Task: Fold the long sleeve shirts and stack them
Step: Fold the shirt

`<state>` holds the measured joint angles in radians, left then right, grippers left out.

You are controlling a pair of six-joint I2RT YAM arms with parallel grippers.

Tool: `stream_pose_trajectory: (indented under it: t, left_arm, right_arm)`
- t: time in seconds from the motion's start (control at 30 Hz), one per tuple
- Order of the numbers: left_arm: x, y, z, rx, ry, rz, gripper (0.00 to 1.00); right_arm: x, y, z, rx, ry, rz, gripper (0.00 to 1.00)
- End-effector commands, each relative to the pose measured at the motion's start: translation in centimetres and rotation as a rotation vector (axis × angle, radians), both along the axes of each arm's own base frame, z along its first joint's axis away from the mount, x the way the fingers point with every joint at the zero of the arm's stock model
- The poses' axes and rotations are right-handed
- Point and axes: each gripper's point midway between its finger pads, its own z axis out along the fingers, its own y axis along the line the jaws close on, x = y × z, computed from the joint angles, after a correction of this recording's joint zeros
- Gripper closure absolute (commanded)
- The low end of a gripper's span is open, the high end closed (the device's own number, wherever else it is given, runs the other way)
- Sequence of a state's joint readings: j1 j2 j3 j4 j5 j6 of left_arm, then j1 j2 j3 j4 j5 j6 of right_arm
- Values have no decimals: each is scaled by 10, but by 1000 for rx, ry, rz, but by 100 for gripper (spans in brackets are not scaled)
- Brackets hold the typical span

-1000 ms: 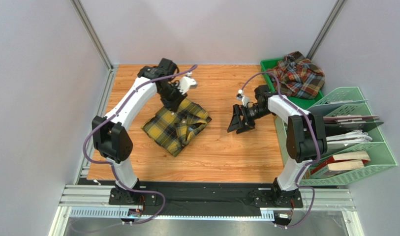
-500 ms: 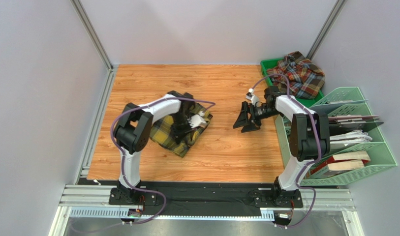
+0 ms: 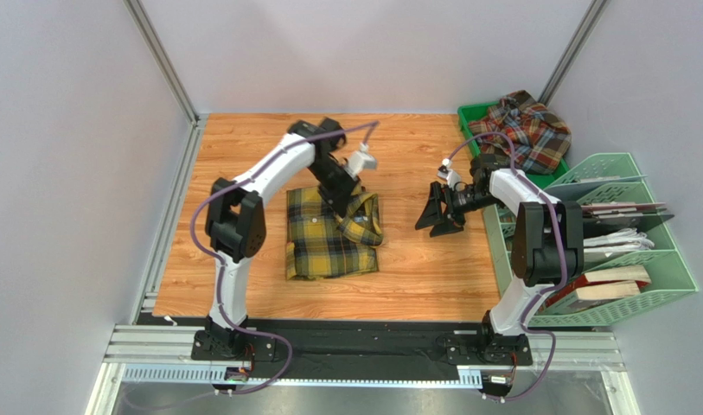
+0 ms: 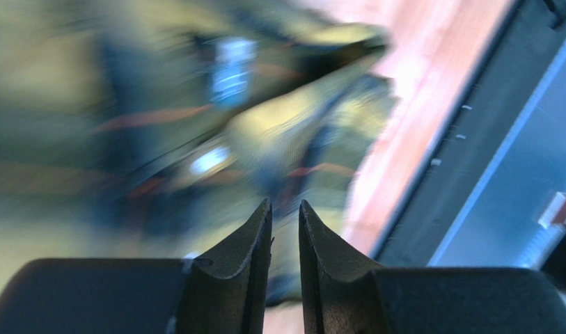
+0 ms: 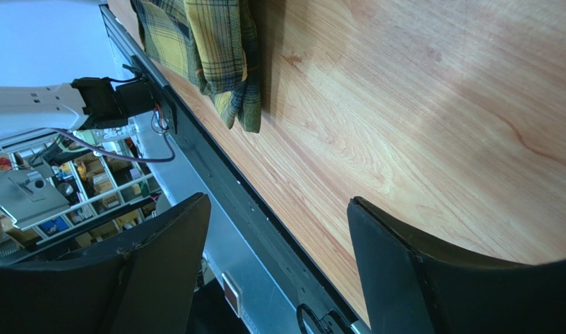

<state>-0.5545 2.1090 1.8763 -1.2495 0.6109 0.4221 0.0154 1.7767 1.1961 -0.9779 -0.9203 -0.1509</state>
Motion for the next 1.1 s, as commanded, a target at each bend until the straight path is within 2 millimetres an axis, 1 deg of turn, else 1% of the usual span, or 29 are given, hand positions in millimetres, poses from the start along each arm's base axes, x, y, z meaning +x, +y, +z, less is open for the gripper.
stream_pose_trajectory:
  t: [0.0, 0.07, 0.1, 0.13, 0.17, 0.2, 0.23, 0.27, 0.3, 0.33, 0.37, 0.4, 0.43, 0.47, 0.5, 0.57, 0.6, 0.63, 0.67, 0.7, 0.73, 0.77, 0.8, 0.83, 0.87, 0.97, 1.0, 1.03, 1.07]
  left_arm:
    - [49, 60, 35, 4, -175, 14, 73]
    - [69, 83, 15, 86, -236, -12, 73]
    - [72, 98, -1, 134, -229, 2, 73]
    - [89, 110, -13, 191, -294, 21, 72]
    - [91, 116, -24, 214, -293, 24, 72]
    - [84, 125, -39, 242, -258, 24, 72]
    - [83, 129, -47, 269, -255, 27, 74]
    - [75, 132, -55, 281, -220, 28, 76]
    - [62, 135, -66, 303, -172, 31, 77]
    - [53, 136, -70, 323, -129, 71, 81]
    - [43, 138, -72, 333, -94, 92, 83]
    - [23, 138, -76, 338, -23, 102, 85]
    - [11, 134, -75, 348, 29, 169, 88]
    - [-9, 126, -69, 335, 63, 179, 88]
    - [-21, 112, -62, 289, 102, 192, 88]
    - [-43, 89, -49, 249, 184, 272, 89]
    - [-52, 71, -39, 165, 262, 302, 89]
    - [-54, 62, -33, 138, 299, 349, 87]
    - [-52, 61, -29, 120, 280, 350, 87]
    - [-39, 62, -30, 108, 202, 366, 82]
    - [-31, 63, -15, 57, 142, 389, 79]
    - [-24, 71, -13, 30, 132, 444, 77]
    - [-12, 70, -6, -25, 100, 483, 75]
    - [-7, 74, 5, -48, 54, 504, 74]
    - [0, 79, 7, -55, 20, 522, 74]
    - [8, 86, 5, -35, -17, 541, 75]
    - [8, 85, 3, -37, -7, 537, 75]
    - [11, 85, -4, -26, 11, 537, 76]
    - [14, 82, -7, -36, 13, 529, 76]
  right_arm:
    - [-9, 11, 3, -3, -42, 35, 22]
    - [-12, 20, -1, 0, -30, 48, 23]
    - [-15, 23, -3, 4, -19, 51, 23]
    - [-19, 29, -5, 3, -14, 68, 24]
    - [-18, 32, -6, -1, -24, 76, 24]
    - [-20, 35, -8, -5, -15, 82, 24]
    - [-23, 38, -9, -5, -15, 96, 24]
    - [-23, 39, -9, -8, -15, 97, 24]
    - [-22, 38, -10, -10, -17, 98, 24]
    - [-20, 37, -10, -22, -25, 103, 25]
    - [-23, 36, -10, -29, -12, 108, 25]
    - [-24, 35, -12, -34, -6, 113, 26]
    - [-24, 34, -14, -50, -10, 123, 30]
    - [-25, 32, -16, -64, -5, 125, 30]
    - [-25, 30, -18, -79, -11, 125, 31]
    - [-25, 28, -22, -103, -5, 119, 31]
    - [-26, 28, -23, -108, -6, 121, 31]
    - [-26, 28, -23, -114, -9, 123, 31]
    - [-27, 29, -24, -120, -12, 129, 31]
    - [-27, 30, -27, -136, -19, 139, 31]
    - [-27, 32, -28, -141, -31, 147, 31]
    - [-26, 35, -28, -146, -40, 156, 31]
    - [-26, 39, -30, -166, -56, 170, 31]
    - [-20, 42, -33, -172, -81, 172, 31]
    - [-14, 46, -34, -178, -88, 165, 31]
    - [2, 56, -46, -201, -104, 165, 38]
    - [10, 62, -47, -215, -124, 176, 45]
    - [16, 65, -49, -225, -137, 184, 49]
    - [20, 68, -58, -236, -131, 190, 52]
